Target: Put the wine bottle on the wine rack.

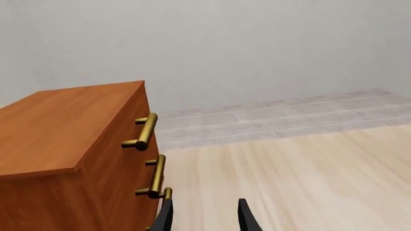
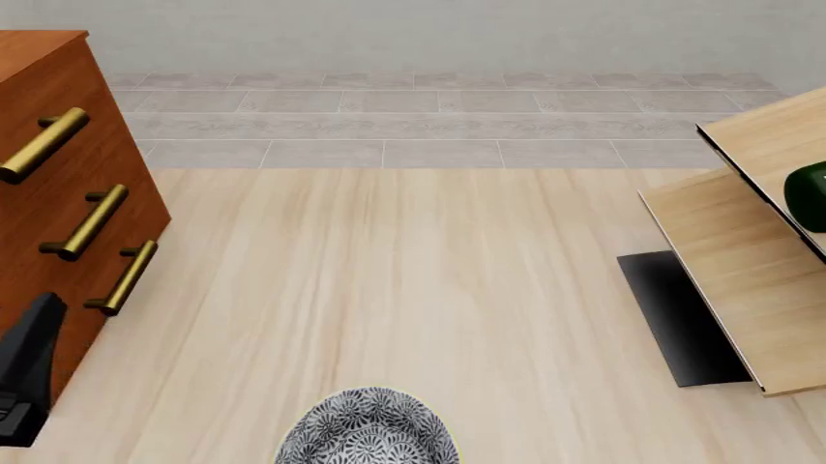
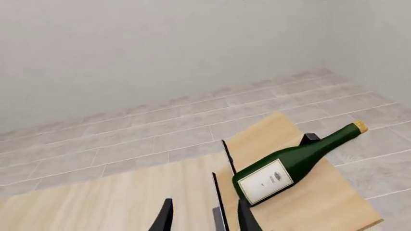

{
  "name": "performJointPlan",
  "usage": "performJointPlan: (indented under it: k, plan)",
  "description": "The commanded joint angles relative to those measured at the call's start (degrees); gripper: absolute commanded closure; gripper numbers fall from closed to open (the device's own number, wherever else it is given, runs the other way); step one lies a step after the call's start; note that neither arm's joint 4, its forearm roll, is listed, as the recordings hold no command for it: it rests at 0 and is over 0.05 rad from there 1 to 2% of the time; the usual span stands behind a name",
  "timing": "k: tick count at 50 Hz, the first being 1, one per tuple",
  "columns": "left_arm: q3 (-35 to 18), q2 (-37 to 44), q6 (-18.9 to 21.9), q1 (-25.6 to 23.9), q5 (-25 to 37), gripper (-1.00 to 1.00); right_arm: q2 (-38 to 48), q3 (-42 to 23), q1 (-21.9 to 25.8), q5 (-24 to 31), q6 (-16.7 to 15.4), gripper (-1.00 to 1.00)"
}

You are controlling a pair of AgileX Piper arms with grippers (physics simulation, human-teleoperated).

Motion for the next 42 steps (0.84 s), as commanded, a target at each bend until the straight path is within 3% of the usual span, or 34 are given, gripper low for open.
performJointPlan:
  k: [1, 21, 26, 32, 34, 42]
  plan:
    - [-2.0, -0.9, 0.6, 0.3, 2.2, -1.0, -3.5, 0.5, 1.2, 2.7, -0.5, -1.0]
    - [-3.8, -1.0, 1.1, 1.0, 3.6, -1.0, -8.5, 1.1, 4.0, 7.5, -4.5, -1.0]
    - [-3.9, -1.0, 1.0, 0.9, 3.8, -1.0, -10.0, 1.2, 5.4, 8.1, -8.5, -1.0]
    - [-4.6, -1.0, 1.1, 0.8, 4.5, -1.0, -10.3, 1.0, 5.9, 9.6, -9.9, -1.0]
    - [-4.8, -1.0, 1.4, 0.8, 4.6, -1.0, -10.9, 0.9, 6.5, 10.3, -12.1, -1.0]
    - [-5.9, -1.0, 1.5, 0.7, 5.5, -1.0, -12.2, -0.1, 6.3, 12.6, -11.7, -1.0]
